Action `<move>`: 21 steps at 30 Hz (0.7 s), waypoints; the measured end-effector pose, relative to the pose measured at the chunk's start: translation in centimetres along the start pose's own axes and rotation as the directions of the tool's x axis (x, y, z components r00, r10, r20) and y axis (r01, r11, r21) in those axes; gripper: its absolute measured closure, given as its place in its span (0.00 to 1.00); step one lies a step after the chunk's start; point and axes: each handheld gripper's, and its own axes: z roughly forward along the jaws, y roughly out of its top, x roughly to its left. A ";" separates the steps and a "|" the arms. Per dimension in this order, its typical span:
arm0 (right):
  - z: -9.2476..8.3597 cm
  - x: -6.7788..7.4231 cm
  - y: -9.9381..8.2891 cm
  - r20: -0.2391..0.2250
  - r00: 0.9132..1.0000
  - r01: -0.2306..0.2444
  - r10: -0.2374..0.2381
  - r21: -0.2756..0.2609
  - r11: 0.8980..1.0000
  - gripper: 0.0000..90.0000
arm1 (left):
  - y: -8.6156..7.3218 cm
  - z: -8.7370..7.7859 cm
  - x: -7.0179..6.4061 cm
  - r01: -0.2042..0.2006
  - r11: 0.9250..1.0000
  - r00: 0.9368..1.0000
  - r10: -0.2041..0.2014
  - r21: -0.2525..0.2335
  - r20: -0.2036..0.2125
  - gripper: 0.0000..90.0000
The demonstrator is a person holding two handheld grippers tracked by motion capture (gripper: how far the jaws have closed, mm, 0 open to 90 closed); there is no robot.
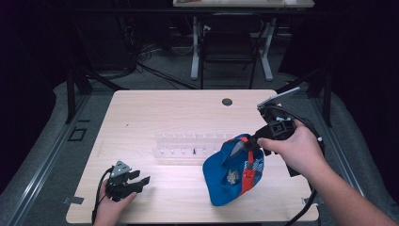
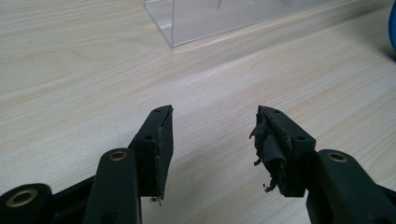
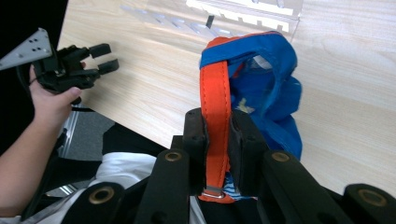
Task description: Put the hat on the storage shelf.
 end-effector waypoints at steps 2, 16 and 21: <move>-0.3 0.0 0.1 -0.002 1.000 0.001 -0.001 -0.003 1.000 0.87 | 0.0 0.0 -0.2 -0.003 1.000 1.000 0.003 -0.009 -0.002 0.53; -2.5 -0.9 1.3 -0.073 0.993 -0.092 0.091 -0.012 0.996 0.87 | 0.2 0.2 -1.3 -0.035 0.999 0.999 0.035 0.004 0.021 0.53; -2.9 -0.9 1.7 -0.105 0.988 -0.116 0.112 -0.032 0.993 0.87 | 0.3 0.2 -1.8 -0.050 0.999 0.998 0.050 -0.002 0.032 0.53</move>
